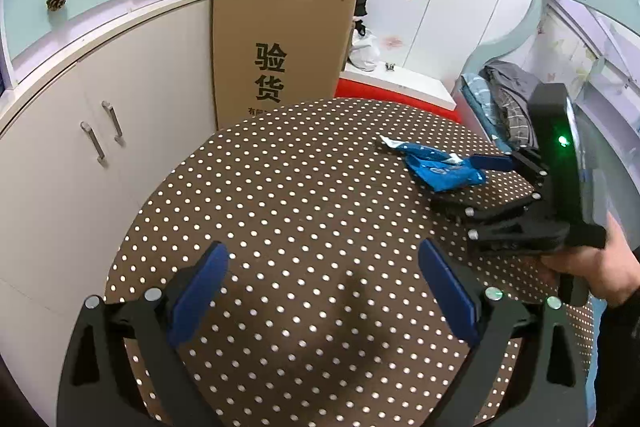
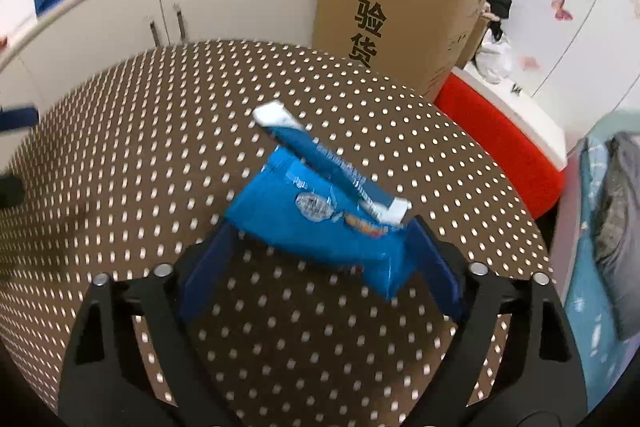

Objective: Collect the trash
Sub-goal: 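Grasp the blue snack packet with the right tool while the left tool grasps the blue-white toothpaste tube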

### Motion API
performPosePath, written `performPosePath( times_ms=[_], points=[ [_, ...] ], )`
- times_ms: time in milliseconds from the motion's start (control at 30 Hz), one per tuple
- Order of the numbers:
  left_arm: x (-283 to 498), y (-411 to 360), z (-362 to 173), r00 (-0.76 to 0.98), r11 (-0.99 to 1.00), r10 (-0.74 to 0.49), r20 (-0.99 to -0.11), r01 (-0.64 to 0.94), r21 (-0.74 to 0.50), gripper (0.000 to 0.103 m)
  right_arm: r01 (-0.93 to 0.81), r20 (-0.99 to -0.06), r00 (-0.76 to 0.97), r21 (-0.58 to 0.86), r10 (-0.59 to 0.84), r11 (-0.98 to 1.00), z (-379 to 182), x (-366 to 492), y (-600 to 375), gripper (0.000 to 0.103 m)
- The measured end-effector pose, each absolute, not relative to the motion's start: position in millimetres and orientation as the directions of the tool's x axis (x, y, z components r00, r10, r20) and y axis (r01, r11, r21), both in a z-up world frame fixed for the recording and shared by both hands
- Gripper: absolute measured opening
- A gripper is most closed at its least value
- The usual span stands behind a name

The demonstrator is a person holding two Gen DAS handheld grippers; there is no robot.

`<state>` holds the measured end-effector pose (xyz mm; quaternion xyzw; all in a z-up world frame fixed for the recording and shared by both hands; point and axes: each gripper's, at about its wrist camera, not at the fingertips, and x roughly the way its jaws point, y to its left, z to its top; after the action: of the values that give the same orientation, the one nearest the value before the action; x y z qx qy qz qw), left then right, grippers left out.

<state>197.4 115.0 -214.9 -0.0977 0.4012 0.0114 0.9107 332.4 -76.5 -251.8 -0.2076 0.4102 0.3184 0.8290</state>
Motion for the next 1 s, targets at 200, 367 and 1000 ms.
performPosePath(
  times_ms=[200,367,1000],
  points=[
    [213,115,-217,0.679,0.983,-0.048,-0.733,-0.096,-0.154,0.094,-0.701,-0.835,0.405,-0.021,0.373,0.713,-246,329,-76,0.045],
    [231,107,-216,0.683,0.990,-0.047,-0.729,-0.065,-0.124,0.094,-0.702,-0.838,0.418,-0.054,0.350,0.710,-248,324,-75,0.059],
    [316,53,-218,0.672,0.995,-0.082,-0.736,0.011,-0.100,0.094,-0.488,-0.791,0.489,0.101,0.367,0.867,-246,301,-150,0.026]
  ],
)
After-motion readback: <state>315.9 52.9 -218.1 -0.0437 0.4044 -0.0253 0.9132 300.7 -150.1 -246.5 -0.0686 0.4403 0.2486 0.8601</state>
